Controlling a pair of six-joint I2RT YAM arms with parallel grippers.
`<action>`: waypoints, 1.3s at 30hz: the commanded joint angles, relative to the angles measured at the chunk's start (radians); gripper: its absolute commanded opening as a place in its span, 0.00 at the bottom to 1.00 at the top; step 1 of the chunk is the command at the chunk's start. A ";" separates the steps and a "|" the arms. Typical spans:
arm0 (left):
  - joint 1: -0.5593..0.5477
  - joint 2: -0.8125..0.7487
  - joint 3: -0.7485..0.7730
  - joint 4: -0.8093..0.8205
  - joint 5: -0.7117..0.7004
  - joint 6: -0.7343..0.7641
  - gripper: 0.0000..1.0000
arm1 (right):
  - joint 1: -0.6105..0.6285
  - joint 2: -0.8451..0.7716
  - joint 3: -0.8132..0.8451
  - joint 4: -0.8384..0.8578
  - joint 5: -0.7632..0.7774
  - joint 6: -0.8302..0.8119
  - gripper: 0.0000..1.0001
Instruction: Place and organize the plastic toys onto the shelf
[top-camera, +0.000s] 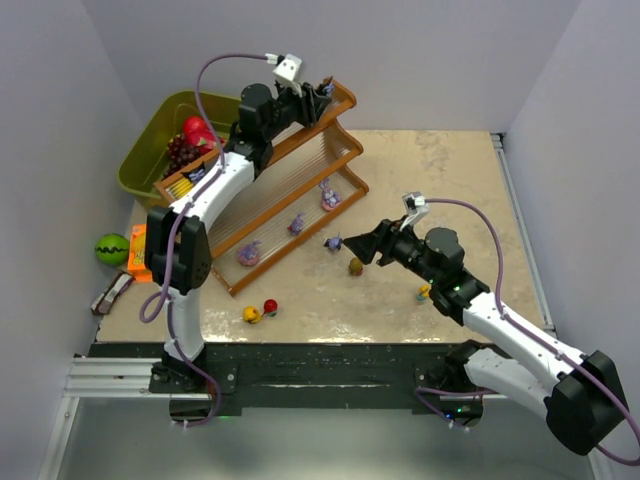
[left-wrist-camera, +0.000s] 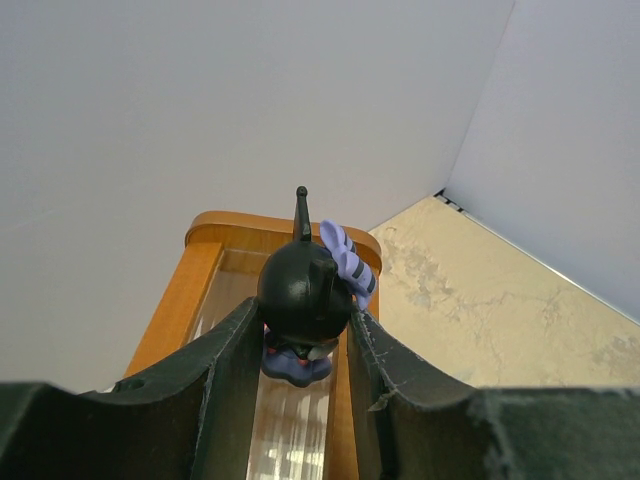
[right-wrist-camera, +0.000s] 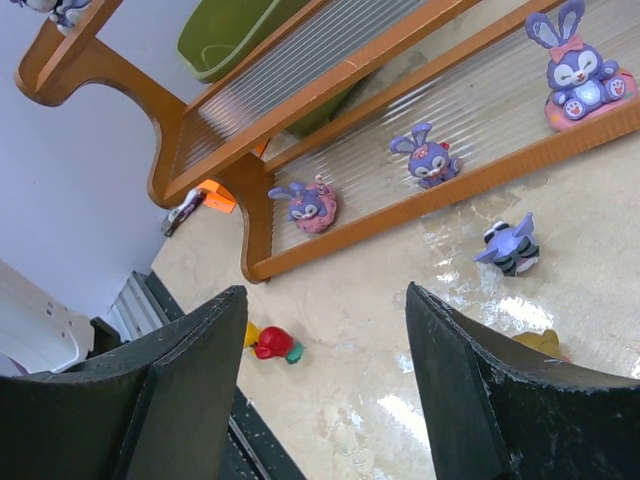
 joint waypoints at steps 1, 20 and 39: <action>0.000 0.003 0.050 0.009 0.002 0.020 0.00 | 0.003 0.004 0.000 0.049 -0.023 -0.005 0.68; 0.019 0.000 0.027 -0.004 -0.004 0.009 0.11 | 0.004 0.020 0.000 0.072 -0.036 0.007 0.68; 0.028 -0.028 -0.032 0.018 0.005 0.012 0.37 | 0.004 0.014 -0.002 0.076 -0.029 0.016 0.67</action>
